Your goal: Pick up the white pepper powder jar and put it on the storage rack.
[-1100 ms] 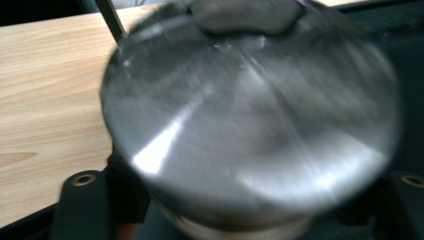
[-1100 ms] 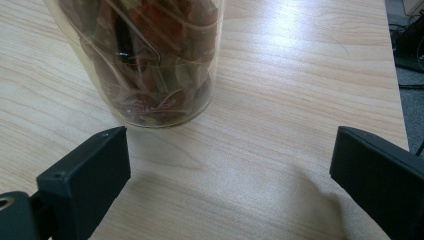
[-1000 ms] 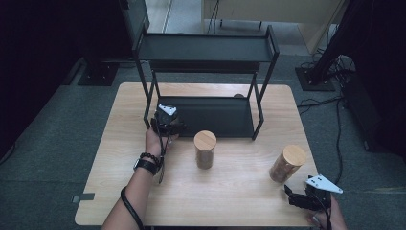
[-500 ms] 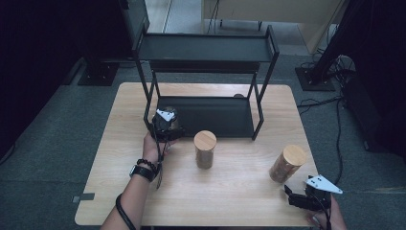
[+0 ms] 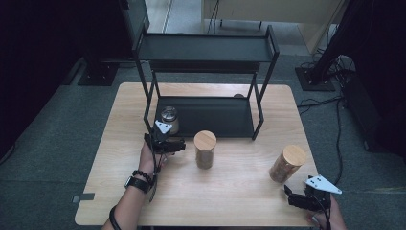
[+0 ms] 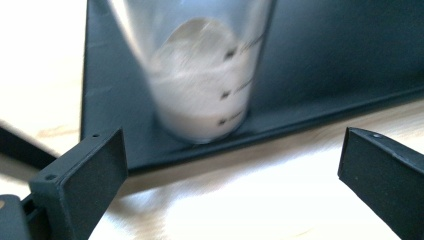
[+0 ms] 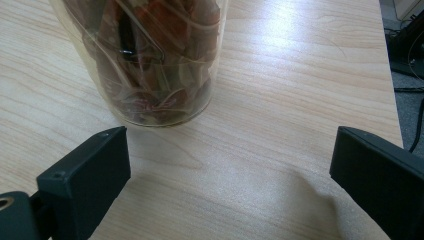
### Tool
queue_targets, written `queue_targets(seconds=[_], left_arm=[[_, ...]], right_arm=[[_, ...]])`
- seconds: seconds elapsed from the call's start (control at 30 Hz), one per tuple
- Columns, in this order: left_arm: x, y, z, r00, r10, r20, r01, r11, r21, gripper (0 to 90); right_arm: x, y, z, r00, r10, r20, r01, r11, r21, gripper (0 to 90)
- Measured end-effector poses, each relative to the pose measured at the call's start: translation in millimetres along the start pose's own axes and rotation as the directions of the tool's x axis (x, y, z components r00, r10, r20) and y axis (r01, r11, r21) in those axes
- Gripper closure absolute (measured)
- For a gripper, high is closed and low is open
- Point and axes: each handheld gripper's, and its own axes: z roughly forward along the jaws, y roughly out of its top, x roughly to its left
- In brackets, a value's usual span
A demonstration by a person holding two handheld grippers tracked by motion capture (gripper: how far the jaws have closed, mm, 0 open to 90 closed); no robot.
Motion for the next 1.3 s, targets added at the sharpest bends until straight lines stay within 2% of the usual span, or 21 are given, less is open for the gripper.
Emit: queue_targets(seconds=[0.17, 0.23, 0.4, 0.47, 0.5, 0.7, 0.97, 1.3], left_arm=[[9.1, -11.2, -2.2, 0.9998, -0.016, -0.007, 0.016, 0.9999, 0.002, 0.0], [13.0, -15.9, -3.9, 0.9999, -0.01, 0.003, 0.01, 0.9999, 0.005, 0.0], [21.8, -28.0, -7.4, 1.0, -0.009, -0.003, 0.009, 0.9998, 0.015, 0.0], [25.5, -31.1, -10.3, 0.9996, -0.026, 0.011, 0.026, 0.9996, 0.009, 0.0], [27.5, -33.1, -12.9, 0.9999, -0.017, -0.003, 0.017, 0.9999, 0.004, 0.0], [34.3, -38.6, -18.0, 0.9999, -0.01, -0.012, 0.011, 0.9998, 0.018, 0.1], [44.8, -45.3, -26.0, 0.9994, -0.022, -0.027, 0.023, 0.9994, 0.026, 0.4], [58.1, -54.6, -37.0, 0.999, -0.033, -0.031, 0.034, 0.9993, 0.019, 0.4]], right_arm=[[0.2, 0.1, 0.2, 1.0, -0.003, 0.002, 0.003, 1.0, 0.001, 2.5], [0.2, 0.1, 0.3, 1.0, -0.004, 0.002, 0.004, 1.0, 0.001, 2.5], [0.3, 0.2, 0.4, 1.0, -0.004, 0.003, 0.004, 1.0, 0.003, 2.6], [0.3, 0.1, 0.4, 1.0, -0.004, 0.004, 0.004, 1.0, 0.003, 2.5], [0.3, 0.2, 0.5, 1.0, -0.004, 0.005, 0.004, 1.0, 0.003, 2.5], [0.5, 0.2, 0.6, 1.0, -0.005, 0.008, 0.005, 1.0, 0.004, 2.6], [0.7, 0.3, 0.7, 0.9999, -0.005, 0.01, 0.005, 1.0, 0.007, 2.5], [0.8, 0.3, 0.7, 0.9999, -0.006, 0.011, 0.006, 1.0, 0.007, 2.6]])
